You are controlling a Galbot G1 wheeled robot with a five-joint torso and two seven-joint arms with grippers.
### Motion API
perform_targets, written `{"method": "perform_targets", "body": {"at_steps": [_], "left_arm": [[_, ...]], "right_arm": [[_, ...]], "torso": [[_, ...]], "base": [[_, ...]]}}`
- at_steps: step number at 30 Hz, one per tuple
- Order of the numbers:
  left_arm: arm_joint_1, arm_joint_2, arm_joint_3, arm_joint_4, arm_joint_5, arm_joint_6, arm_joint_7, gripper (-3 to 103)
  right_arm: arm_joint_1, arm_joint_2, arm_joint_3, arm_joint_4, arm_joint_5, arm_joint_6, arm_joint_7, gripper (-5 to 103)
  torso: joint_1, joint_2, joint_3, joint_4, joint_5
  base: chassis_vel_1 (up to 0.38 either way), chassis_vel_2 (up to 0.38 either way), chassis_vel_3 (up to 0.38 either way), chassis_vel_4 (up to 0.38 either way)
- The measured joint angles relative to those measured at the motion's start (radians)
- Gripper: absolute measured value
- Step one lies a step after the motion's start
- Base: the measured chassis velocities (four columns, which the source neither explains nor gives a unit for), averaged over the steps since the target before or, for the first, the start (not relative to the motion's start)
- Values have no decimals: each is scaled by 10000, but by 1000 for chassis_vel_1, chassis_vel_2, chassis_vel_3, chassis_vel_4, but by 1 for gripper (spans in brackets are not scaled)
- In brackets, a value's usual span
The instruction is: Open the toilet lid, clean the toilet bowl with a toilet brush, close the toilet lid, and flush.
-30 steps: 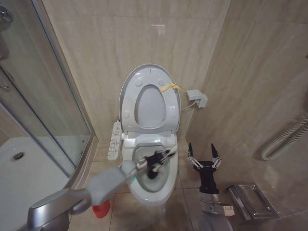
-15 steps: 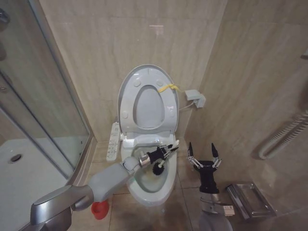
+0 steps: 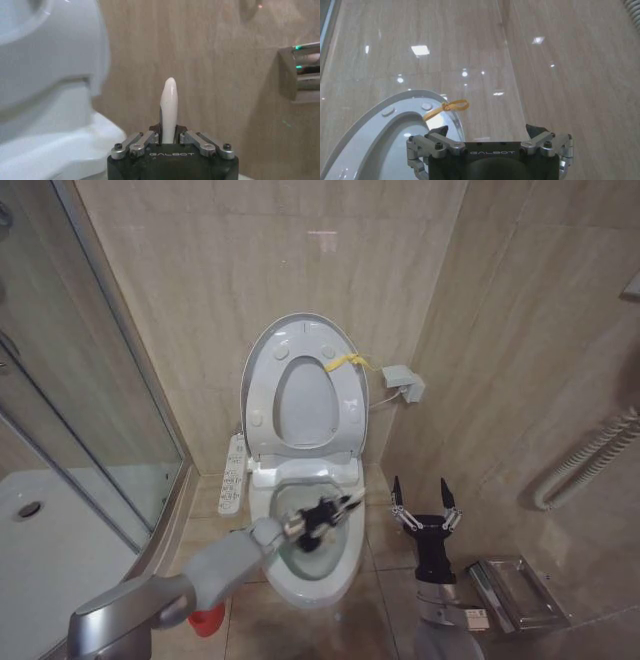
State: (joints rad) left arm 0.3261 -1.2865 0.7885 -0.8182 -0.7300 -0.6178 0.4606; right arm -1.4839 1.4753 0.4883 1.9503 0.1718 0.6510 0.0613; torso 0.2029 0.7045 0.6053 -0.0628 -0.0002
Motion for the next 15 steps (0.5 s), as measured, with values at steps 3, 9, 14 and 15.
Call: {"method": "perform_targets", "body": {"at_steps": [3,9,14,15], "left_arm": [[-123,28,-121,-622,-314,216,-131,18],[-357,219,293,-1325,-592,395,-329,18],[-18,304,356,-764,-529,276,-297,18],[8,175,181,-1089,-609,374,-389,18]], "right_arm": [[43,-8,15,-74,40,-5,3,100],[161,8,13,-230,43,-6,5,100],[193,-12,-22,-260,63,-10,4,100],[210,-29,-17,-306,69,-10,4,100]], "torso": [[1,-2,4,6,5],[0,0,1,-26,2],[-2,0,-2,-1,3],[0,-2,3,4,4]], "base": [[0,0,0,0],[0,0,0,0],[10,5,8,8],[0,0,0,0]]}}
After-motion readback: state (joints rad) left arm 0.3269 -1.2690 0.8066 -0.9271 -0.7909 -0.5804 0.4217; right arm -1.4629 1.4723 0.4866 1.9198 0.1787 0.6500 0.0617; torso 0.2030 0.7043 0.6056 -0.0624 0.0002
